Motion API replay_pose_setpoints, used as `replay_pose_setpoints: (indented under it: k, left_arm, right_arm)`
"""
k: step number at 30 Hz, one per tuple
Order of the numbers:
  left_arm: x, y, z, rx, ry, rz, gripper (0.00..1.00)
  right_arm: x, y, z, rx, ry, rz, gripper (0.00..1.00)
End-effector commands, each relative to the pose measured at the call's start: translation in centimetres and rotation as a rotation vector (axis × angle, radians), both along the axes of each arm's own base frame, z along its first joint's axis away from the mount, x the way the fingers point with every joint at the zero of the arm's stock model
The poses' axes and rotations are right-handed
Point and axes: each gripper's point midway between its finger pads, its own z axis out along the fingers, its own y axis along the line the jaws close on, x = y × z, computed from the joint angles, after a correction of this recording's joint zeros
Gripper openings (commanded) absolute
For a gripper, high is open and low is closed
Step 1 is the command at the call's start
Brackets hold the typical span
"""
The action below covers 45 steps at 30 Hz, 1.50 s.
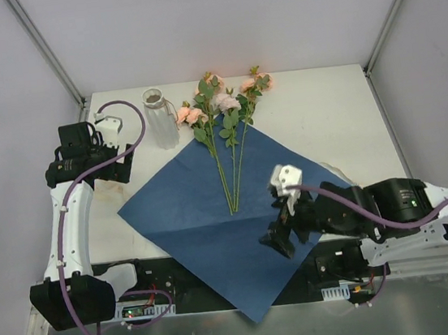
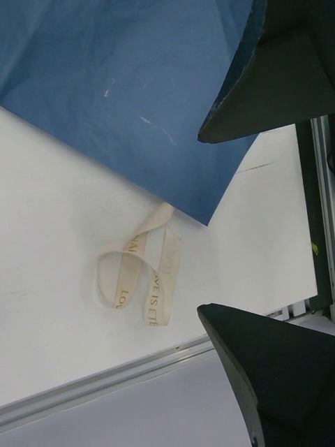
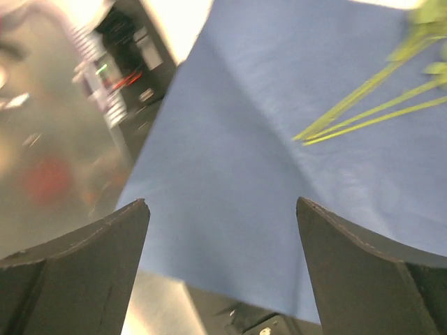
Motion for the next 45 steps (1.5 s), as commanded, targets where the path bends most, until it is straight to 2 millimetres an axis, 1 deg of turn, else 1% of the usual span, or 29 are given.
replay_pose_setpoints:
  k: [1,2,3,5,6,7,8,9,10,11,12,13,14,15,17,18,22,23,24,25,26,28,29,30,35,37,40,42,45]
  left_arm:
    - [0.6,0.5,0.4,0.020,-0.012,0.025,0.99]
    - [0.6,0.5,0.2,0.013,-0.006,0.029,0.99]
    - [0.6,0.4,0.2,0.006,-0.004,0.028,0.99]
    - [0.9,0.2,-0.1,-0.023,0.005,0.045,0.99]
    - [1.1,0.3,-0.1,-0.044,0.009,0.052,0.99]
    - [1.3,0.3,-0.2,-0.064,0.018,0.066,0.99]
    - [1.7,0.2,-0.8,-0.079,0.042,0.072,0.99]
    - [2.0,0.2,-0.6,-0.103,0.041,0.088,0.99]
    - [2.2,0.3,-0.8,-0.114,0.051,0.097,0.99]
    - [2.5,0.2,-1.2,-0.128,0.063,0.103,0.99]
    - [2.7,0.1,-1.0,-0.145,0.064,0.117,0.99]
    - [2.9,0.1,-1.0,-0.160,0.065,0.123,0.99]
    - [3.1,0.0,-1.3,-0.176,0.075,0.130,0.99]
    - [3.2,0.0,-1.3,-0.193,0.079,0.146,0.99]
    - [3.4,0.1,-1.8,-0.216,0.095,0.155,0.99]
    - [3.4,0.2,-2.0,-0.219,0.102,0.153,0.99]
    - [3.0,0.1,-2.5,-0.214,0.104,0.134,0.99]
    - [2.8,0.1,-2.9,-0.211,0.109,0.132,0.99]
    - [2.8,0.1,-2.8,-0.208,0.104,0.128,0.99]
    - [2.8,0.1,-2.8,-0.206,0.101,0.126,0.99]
    - [2.6,0.0,-3.0,-0.209,0.104,0.119,0.99]
    - [2.5,-0.4,-3.2,-0.218,0.107,0.097,0.99]
    - [2.4,-0.5,-3.4,-0.222,0.112,0.087,0.99]
    - [2.4,-0.6,-3.6,-0.223,0.113,0.075,0.99]
    - [2.2,-0.4,-4.2,-0.200,0.123,0.065,0.99]
    - [2.2,-0.3,-4.0,-0.191,0.114,0.060,0.99]
    - [2.1,-0.3,-3.7,-0.188,0.100,0.047,0.99]
    - [1.9,-0.5,-3.5,-0.189,0.093,0.038,0.99]
    - [1.7,-0.5,-3.4,-0.184,0.085,0.030,0.99]
  right_arm:
    - [7.9,-1.2,2.6,-0.001,-0.122,-0.270,0.91]
    - [9.2,-1.0,2.6,0.000,-0.095,-0.302,0.91]
    - [11.8,-0.5,2.2,0.009,-0.049,-0.376,0.88]
    - [14.4,0.6,1.7,0.004,-0.007,-0.416,0.87]
    - [17.1,1.3,-0.4,-0.067,0.032,-0.473,0.84]
    - [18.5,2.1,1.0,-0.041,0.033,-0.483,0.84]
    - [20.0,2.7,0.7,-0.056,0.049,-0.501,0.84]
    - [22.7,3.6,-1.4,-0.112,0.086,-0.530,0.83]
    - [24.4,4.3,-0.1,-0.082,0.082,-0.546,0.83]
    - [25.8,4.8,-0.4,-0.085,0.093,-0.555,0.79]
    - [28.3,5.7,-2.6,-0.113,0.124,-0.566,0.75]
    - [29.8,6.5,-1.6,-0.074,0.127,-0.560,0.71]
    - [31.1,6.9,-2.3,-0.075,0.154,-0.562,0.66]
    - [33.2,6.9,-5.7,-0.139,0.215,-0.588,0.65]
    - [35.5,7.0,-6.8,-0.144,0.238,-0.623,0.64]
    - [37.2,6.7,-9.3,-0.172,0.268,-0.654,0.63]
    - [39.8,6.5,-13.6,-0.207,0.302,-0.701,0.58]
    - [40.2,6.6,-15.2,-0.222,0.324,-0.703,0.51]
    - [40.7,6.5,-15.7,-0.219,0.325,-0.710,0.48]
    - [41.0,6.5,-16.4,-0.226,0.331,-0.714,0.47]
    - [41.4,6.5,-17.8,-0.245,0.345,-0.718,0.47]
    - [41.8,7.2,-18.3,-0.219,0.377,-0.716,0.47]
    - [42.0,7.3,-19.6,-0.232,0.394,-0.716,0.47]
    - [42.6,7.5,-19.3,-0.218,0.388,-0.719,0.47]
    - [43.9,7.2,-21.7,-0.235,0.418,-0.752,0.49]
    - [44.1,7.0,-22.2,-0.237,0.423,-0.757,0.50]
    - [44.1,6.4,-23.6,-0.271,0.438,-0.772,0.52]
    - [43.9,6.0,-23.8,-0.285,0.436,-0.771,0.59]
    - [43.7,5.8,-24.0,-0.290,0.433,-0.772,0.63]
